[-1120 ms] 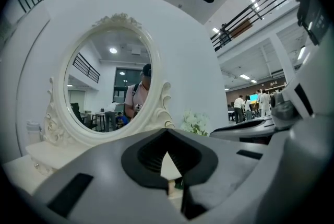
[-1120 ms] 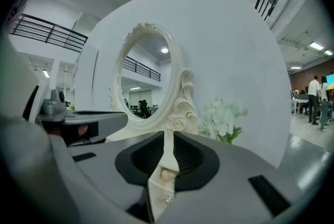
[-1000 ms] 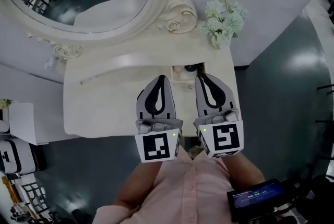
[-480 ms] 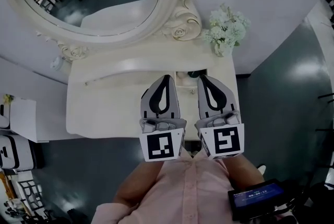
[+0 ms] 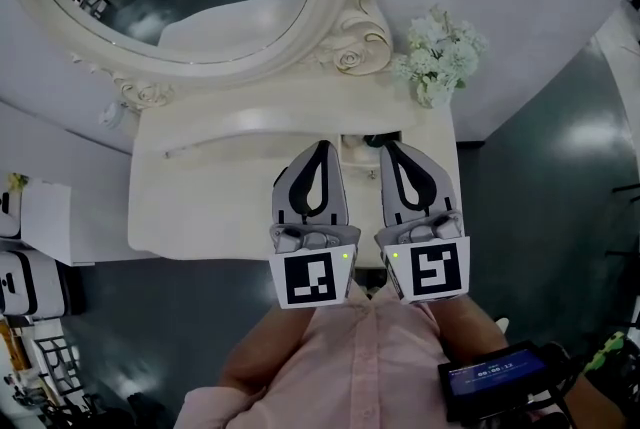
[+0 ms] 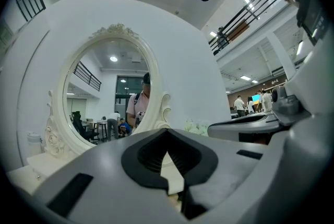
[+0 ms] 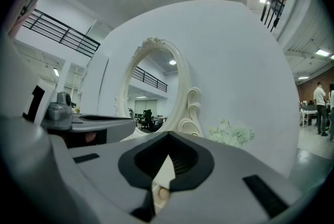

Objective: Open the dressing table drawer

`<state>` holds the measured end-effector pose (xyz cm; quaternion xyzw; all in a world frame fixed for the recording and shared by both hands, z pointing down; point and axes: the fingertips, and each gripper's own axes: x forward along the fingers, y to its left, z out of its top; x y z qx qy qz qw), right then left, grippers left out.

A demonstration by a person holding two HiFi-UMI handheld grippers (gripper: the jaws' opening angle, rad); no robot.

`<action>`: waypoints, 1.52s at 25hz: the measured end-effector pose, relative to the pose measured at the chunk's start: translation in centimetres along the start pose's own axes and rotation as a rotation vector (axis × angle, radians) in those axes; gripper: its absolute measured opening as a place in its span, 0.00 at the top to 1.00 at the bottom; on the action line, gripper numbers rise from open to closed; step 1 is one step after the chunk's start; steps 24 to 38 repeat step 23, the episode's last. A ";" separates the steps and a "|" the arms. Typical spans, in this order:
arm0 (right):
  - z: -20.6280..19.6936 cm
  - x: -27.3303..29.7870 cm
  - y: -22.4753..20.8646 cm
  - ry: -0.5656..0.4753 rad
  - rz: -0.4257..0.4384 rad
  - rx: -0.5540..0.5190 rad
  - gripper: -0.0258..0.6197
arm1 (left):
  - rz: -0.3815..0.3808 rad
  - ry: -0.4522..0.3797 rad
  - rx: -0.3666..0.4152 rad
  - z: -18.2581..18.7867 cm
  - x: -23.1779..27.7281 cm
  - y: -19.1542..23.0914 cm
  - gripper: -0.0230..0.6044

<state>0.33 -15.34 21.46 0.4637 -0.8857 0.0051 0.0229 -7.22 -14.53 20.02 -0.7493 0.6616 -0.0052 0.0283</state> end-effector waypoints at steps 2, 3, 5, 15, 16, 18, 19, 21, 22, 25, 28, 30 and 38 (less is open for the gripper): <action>0.0 0.0 -0.1 -0.003 0.001 0.007 0.93 | 0.000 0.003 0.001 -0.1 0.0 -0.1 0.95; 0.0 0.0 -0.2 -0.005 0.001 0.011 0.93 | -0.001 0.004 0.002 -0.1 0.1 -0.1 0.95; 0.0 0.1 -0.3 -0.007 0.000 0.015 0.93 | -0.003 0.005 0.004 -0.1 0.2 -0.2 0.95; -0.2 0.3 -0.3 -0.004 0.000 0.019 0.93 | -0.007 0.012 0.009 -0.4 0.3 -0.2 0.95; -0.2 0.3 -0.3 -0.005 0.000 0.019 0.93 | -0.007 0.012 0.010 -0.4 0.3 -0.2 0.95; -0.1 0.3 -0.2 -0.007 0.001 0.018 0.93 | -0.007 0.012 0.012 -0.4 0.2 -0.1 0.95; -0.1 0.3 -0.1 -0.007 0.001 0.018 0.93 | -0.007 0.012 0.012 -0.3 0.2 0.0 0.95; -0.1 0.4 0.0 -0.007 0.002 0.019 0.93 | -0.007 0.013 0.011 -0.3 0.2 0.1 0.95; -0.1 0.4 0.0 -0.007 0.002 0.019 0.93 | -0.008 0.013 0.011 -0.3 0.2 0.1 0.95; -0.1 0.4 0.1 -0.006 0.002 0.019 0.93 | -0.008 0.013 0.011 -0.3 0.2 0.2 0.95; -0.1 0.4 0.1 -0.006 0.002 0.019 0.93 | -0.008 0.013 0.011 -0.3 0.2 0.2 0.95; -0.1 0.4 0.1 -0.006 0.002 0.019 0.93 | -0.008 0.013 0.011 -0.3 0.2 0.2 0.95; -0.1 0.4 0.1 -0.006 0.002 0.019 0.93 | -0.008 0.013 0.011 -0.3 0.2 0.2 0.95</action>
